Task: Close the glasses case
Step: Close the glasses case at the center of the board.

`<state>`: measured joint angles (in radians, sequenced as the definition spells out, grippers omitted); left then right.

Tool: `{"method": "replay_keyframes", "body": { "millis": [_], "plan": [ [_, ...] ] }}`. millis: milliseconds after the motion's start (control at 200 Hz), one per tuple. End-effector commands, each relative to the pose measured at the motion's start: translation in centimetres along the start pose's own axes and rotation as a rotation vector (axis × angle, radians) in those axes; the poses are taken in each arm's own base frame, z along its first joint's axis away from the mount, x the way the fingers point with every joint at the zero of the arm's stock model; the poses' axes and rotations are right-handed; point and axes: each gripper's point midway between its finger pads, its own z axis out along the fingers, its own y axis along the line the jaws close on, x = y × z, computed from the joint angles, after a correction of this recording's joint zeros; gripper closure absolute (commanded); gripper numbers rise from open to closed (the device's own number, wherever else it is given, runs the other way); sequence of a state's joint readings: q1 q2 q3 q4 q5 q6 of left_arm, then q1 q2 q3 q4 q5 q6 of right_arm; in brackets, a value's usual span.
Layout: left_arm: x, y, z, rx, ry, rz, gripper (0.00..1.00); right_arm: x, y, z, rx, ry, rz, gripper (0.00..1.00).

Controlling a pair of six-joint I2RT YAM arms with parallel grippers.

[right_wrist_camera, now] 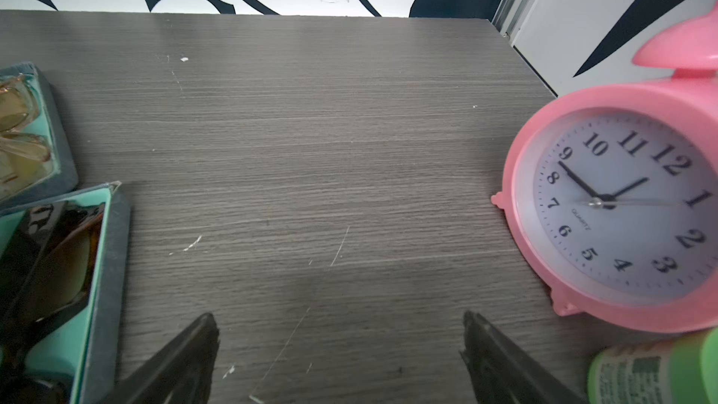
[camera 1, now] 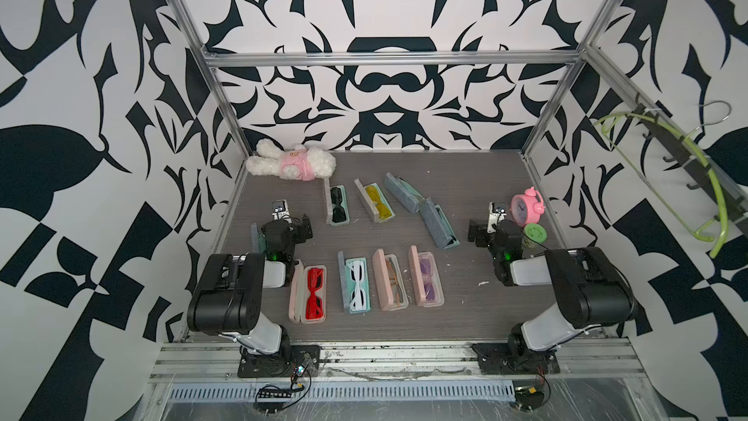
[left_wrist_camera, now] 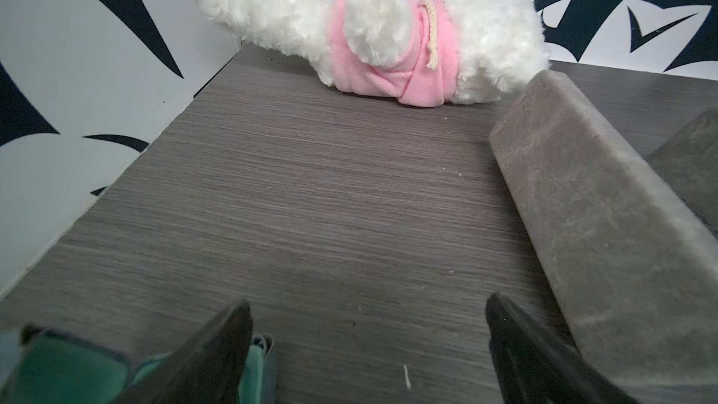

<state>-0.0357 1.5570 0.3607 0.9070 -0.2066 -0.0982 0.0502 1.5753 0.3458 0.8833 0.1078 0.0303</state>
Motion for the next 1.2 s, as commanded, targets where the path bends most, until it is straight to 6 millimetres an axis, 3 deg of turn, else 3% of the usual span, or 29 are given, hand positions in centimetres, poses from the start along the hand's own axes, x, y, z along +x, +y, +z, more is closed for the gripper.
{"method": "replay_keyframes", "body": {
  "millis": [0,625,765,910,1000,1120,1195],
  "plan": [
    [-0.6,0.0,-0.1,-0.013,-0.018,0.018,0.01,-2.1,0.2,-0.1,-0.006,-0.066,0.008,0.00],
    [-0.7,-0.2,-0.1,-0.002,-0.020,0.027,0.01,-2.0,0.2,-0.1,-0.007,-0.061,0.005,0.00],
    [-4.2,-0.6,-0.5,-0.007,0.049,0.047,0.01,-2.8,0.5,-0.7,0.006,-0.077,-0.019,0.06],
    [-11.0,-0.5,-3.2,-0.027,-0.001,-0.016,0.01,-5.3,-0.7,-1.3,0.106,0.087,0.029,0.12],
    [-13.3,-0.4,-4.8,-0.050,0.079,-0.090,0.01,-6.8,0.0,-2.0,0.088,0.127,0.101,0.13],
    [-14.1,-0.2,-8.0,-0.092,0.258,-0.259,0.01,-8.5,3.3,-4.1,0.007,0.161,0.149,0.14],
    [-13.5,-1.2,-10.3,-0.064,0.383,-0.338,0.01,-9.6,7.2,-6.0,-0.096,0.178,0.124,0.14]
  ]
}}
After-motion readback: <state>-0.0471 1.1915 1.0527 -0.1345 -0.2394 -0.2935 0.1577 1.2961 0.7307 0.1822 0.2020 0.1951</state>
